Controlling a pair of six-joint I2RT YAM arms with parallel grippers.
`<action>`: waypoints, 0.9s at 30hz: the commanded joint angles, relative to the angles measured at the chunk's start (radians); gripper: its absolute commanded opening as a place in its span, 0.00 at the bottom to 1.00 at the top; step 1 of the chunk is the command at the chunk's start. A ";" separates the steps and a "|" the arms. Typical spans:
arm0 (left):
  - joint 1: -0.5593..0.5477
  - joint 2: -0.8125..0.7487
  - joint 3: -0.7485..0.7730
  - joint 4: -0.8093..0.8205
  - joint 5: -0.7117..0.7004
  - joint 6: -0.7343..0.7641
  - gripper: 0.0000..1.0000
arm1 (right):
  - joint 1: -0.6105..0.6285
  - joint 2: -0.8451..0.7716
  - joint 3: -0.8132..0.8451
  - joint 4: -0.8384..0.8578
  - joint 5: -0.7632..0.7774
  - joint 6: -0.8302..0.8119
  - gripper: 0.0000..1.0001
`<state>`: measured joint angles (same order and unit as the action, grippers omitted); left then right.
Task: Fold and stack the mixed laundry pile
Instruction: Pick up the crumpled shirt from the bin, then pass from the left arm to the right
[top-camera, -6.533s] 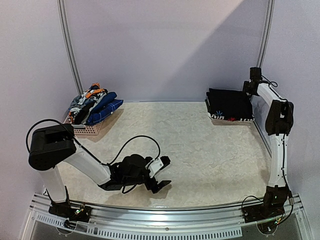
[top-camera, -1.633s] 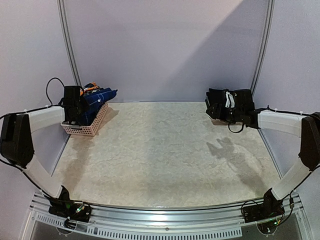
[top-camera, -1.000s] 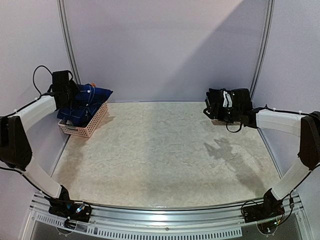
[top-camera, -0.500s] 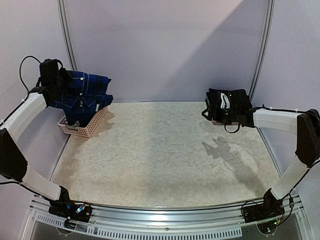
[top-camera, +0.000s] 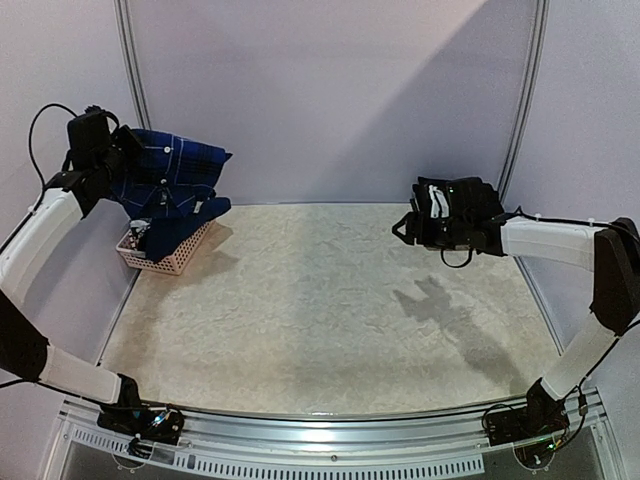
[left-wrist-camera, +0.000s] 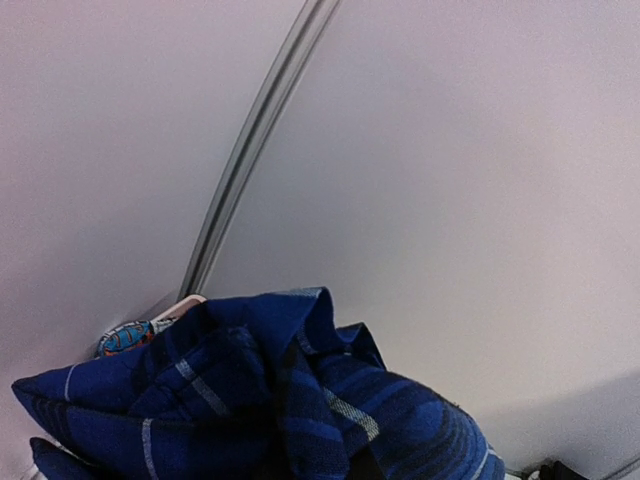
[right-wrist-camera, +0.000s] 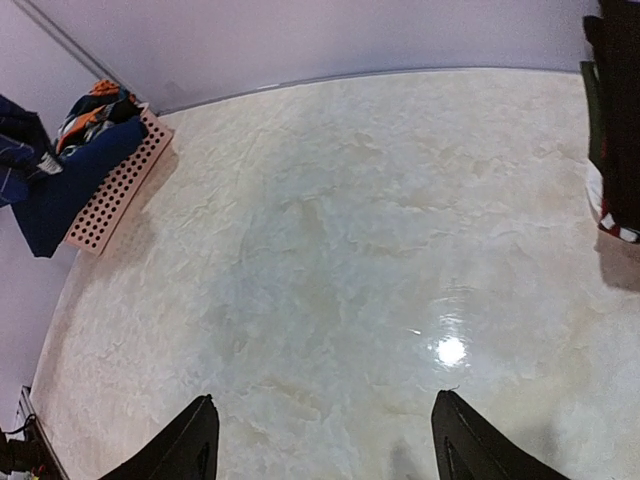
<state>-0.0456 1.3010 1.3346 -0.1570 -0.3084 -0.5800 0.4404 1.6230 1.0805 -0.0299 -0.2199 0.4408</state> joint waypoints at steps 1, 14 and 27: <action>-0.052 -0.062 -0.021 0.012 0.052 -0.053 0.00 | 0.079 0.000 0.045 0.017 -0.013 -0.086 0.74; -0.315 -0.002 -0.064 0.024 0.094 -0.185 0.00 | 0.422 -0.019 0.067 0.193 0.003 -0.432 0.74; -0.468 0.107 -0.131 0.198 0.258 -0.343 0.00 | 0.489 0.103 0.168 0.339 0.067 -0.571 0.74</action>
<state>-0.4732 1.4025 1.2072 -0.0933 -0.1013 -0.8665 0.9165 1.6646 1.1923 0.2726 -0.1696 -0.0746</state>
